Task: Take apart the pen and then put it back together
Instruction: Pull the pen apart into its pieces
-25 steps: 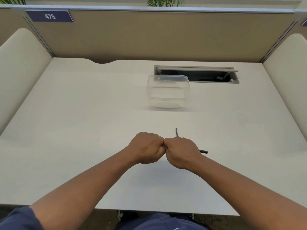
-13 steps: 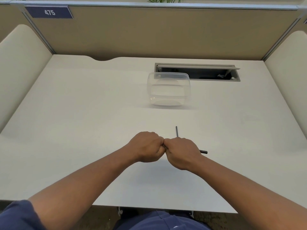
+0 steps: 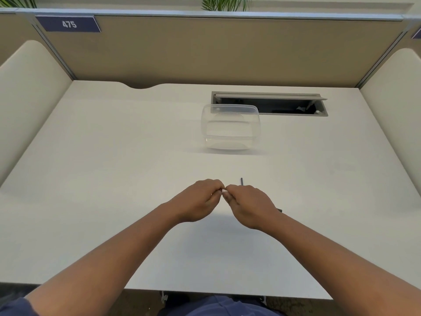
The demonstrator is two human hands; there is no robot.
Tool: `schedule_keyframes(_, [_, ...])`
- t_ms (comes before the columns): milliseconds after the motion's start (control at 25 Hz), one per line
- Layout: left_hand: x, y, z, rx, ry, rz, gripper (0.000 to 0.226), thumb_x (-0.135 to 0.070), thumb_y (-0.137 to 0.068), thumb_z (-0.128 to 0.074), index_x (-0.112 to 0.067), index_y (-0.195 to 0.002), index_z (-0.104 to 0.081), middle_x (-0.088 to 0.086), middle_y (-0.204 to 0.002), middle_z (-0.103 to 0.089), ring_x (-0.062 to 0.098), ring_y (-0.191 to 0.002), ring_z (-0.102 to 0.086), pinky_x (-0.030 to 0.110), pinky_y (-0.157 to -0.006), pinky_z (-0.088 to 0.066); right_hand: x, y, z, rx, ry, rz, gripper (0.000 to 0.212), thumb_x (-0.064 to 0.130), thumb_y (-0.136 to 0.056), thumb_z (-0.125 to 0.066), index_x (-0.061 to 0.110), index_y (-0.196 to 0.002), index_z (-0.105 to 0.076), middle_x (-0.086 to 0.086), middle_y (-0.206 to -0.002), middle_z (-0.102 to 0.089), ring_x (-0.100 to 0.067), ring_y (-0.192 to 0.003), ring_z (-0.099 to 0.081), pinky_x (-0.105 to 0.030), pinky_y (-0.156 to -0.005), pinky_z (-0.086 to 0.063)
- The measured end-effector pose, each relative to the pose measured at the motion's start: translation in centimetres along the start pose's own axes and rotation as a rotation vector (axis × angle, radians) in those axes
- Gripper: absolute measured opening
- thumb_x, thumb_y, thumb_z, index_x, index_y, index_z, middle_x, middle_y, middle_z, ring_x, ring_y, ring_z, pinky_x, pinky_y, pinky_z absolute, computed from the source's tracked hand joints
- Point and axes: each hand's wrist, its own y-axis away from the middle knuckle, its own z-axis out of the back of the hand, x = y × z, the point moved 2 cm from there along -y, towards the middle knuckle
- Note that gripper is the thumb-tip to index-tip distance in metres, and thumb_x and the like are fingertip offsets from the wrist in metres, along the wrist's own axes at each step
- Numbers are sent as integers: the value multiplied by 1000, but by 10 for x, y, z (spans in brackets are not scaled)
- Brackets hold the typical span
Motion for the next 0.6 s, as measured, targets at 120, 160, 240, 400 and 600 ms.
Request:
schedule_keyframes(120, [1, 1, -1, -126, 434, 136, 17, -21, -103, -51, -21, -107, -67, -5, -96, -72, 12, -83, -68, 28, -76, -55, -1, 2, 2, 1, -403, -31, 22, 28, -107, -35, 29, -104, -57, 0, -78, -60, -16, -69, -50, -41, -69, -49])
schedule_keyframes(160, [0, 1, -2, -178, 560, 154, 14, -19, -101, -56, -20, -106, -69, -3, -95, -73, 12, -82, -70, 29, -76, -57, -1, 3, 1, 9, -508, -50, 25, 23, -106, -36, 31, -116, -58, -3, -85, -64, -15, -72, -53, -37, -71, -50])
schedule_keyframes(240, [-3, 0, -6, -267, 756, 176, 10, -16, -98, -63, -15, -102, -71, 4, -92, -73, 16, -79, -69, 30, -76, -58, 0, 2, -3, 41, -661, -66, 40, 18, -101, -37, 37, -133, -52, -4, -96, -67, -15, -82, -57, -34, -78, -51])
schedule_keyframes(400, [-15, -4, -4, -380, 752, 110, 9, -20, -96, -66, -12, -94, -69, 11, -86, -73, 14, -72, -65, 28, -73, -54, -1, 2, -8, -48, -863, -143, 54, 45, -96, -43, 32, -148, -42, 10, -125, -65, -6, -114, -59, -33, -100, -45])
schedule_keyframes(600, [-23, -11, 2, -384, 217, -88, 11, -29, -101, -55, -19, -98, -55, -4, -80, -66, 17, -64, -58, 32, -62, -50, -8, 9, 14, -352, -865, -217, 43, 52, -96, -49, 15, -90, -69, -9, -80, -65, -16, -67, -55, -33, -68, -47])
